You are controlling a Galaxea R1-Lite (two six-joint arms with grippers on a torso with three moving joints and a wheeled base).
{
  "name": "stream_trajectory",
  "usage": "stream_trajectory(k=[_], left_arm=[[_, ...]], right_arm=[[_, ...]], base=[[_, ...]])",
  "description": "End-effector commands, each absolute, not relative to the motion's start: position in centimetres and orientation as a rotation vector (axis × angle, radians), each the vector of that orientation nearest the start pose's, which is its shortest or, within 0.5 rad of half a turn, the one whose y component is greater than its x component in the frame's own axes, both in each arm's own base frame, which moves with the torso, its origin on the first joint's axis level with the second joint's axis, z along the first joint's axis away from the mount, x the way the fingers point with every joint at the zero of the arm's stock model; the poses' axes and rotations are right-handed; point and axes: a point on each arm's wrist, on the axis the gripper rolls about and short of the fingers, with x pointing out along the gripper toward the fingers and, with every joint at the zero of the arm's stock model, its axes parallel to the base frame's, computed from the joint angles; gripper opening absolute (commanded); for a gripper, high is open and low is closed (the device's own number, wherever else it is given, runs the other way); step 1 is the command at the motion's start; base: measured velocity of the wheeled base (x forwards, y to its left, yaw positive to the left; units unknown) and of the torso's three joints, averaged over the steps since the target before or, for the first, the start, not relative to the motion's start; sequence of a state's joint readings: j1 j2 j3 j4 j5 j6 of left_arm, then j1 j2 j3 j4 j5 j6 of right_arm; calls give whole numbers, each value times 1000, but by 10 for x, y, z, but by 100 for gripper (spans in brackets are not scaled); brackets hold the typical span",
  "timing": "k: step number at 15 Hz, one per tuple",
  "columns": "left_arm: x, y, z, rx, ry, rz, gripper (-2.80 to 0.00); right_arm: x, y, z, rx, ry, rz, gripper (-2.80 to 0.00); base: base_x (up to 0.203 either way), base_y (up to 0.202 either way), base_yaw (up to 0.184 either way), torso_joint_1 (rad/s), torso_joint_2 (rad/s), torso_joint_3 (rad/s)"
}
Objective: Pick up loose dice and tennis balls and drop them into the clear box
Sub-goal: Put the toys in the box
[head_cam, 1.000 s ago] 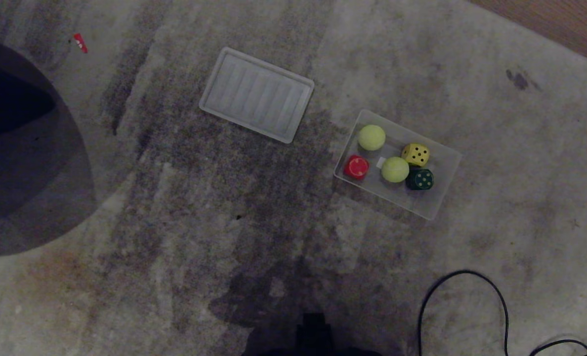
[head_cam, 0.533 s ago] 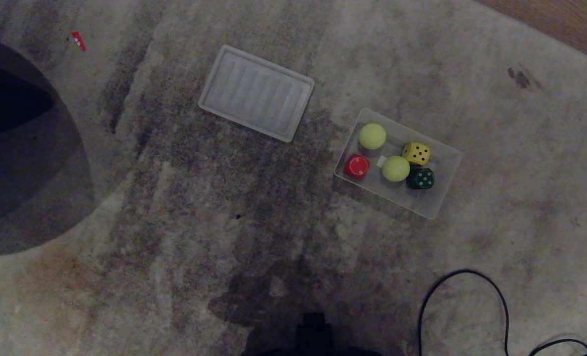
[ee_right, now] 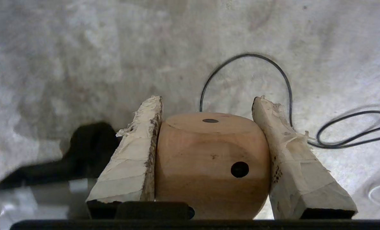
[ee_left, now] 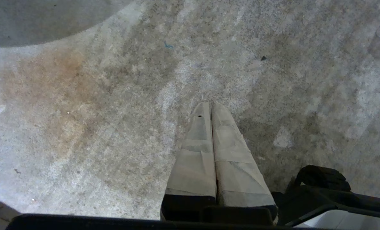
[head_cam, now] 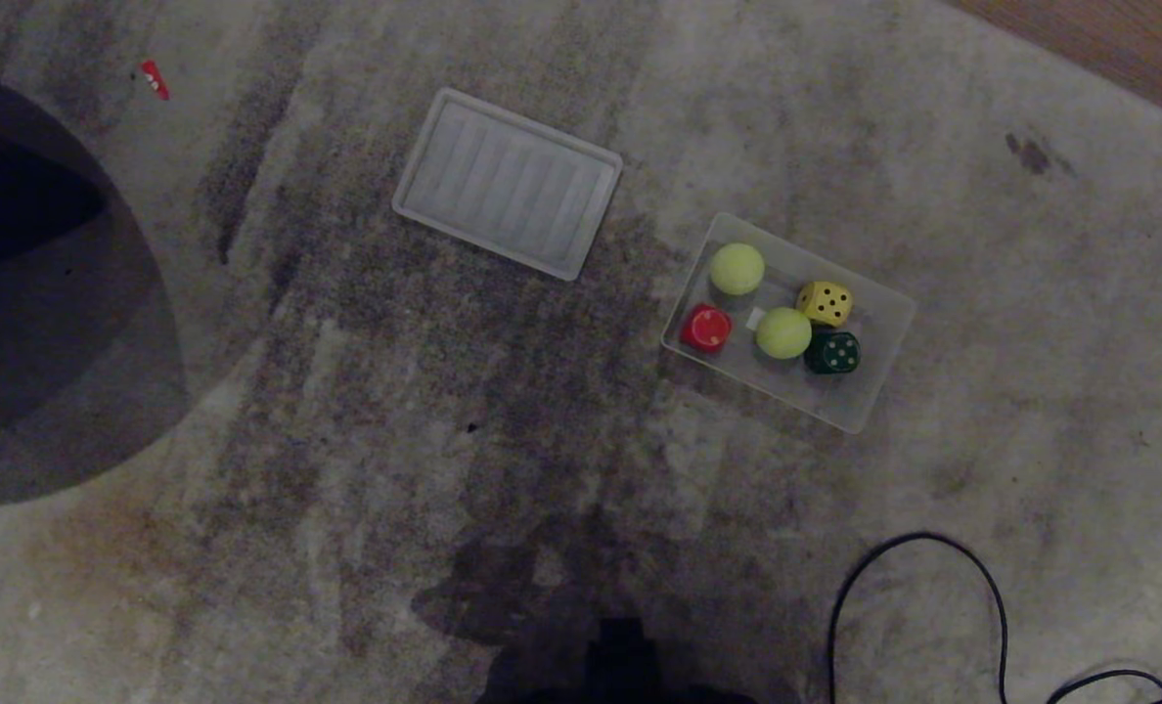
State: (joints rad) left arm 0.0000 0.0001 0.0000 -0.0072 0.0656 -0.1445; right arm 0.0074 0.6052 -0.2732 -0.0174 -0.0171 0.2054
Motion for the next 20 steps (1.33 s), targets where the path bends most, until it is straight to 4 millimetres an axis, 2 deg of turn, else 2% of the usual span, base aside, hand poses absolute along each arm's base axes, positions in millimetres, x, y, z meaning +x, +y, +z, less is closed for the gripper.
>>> stream_trajectory(k=[1,6,9,11,12,16,20], left_arm=[[-23,1,76,-146,-11,65,-280],[-23,1,76,-146,-12,65,-280],[-23,1,76,-146,-11,65,-280],[-23,1,76,-146,-12,65,-280],[-23,1,76,-146,-11,65,-280],[-23,1,76,-146,-11,65,-280],[-23,1,76,-146,-11,65,-280]], right_arm=[[124,0,148,211,476,-85,-280],[252,10,108,253,381,-131,-280],[321,35,111,343,212,-76,-280],[341,58,118,443,148,23,-280],[345,62,121,499,134,55,-280],[357,67,132,542,85,135,-280],[373,71,131,549,-12,183,-280]], base=[[0,0,0,0,0,0],[0,0,0,0,0,0],[0,0,0,0,0,0],[0,0,0,0,0,0],[0,0,0,0,0,0],[0,0,0,0,0,0],[0,0,0,0,0,0]])
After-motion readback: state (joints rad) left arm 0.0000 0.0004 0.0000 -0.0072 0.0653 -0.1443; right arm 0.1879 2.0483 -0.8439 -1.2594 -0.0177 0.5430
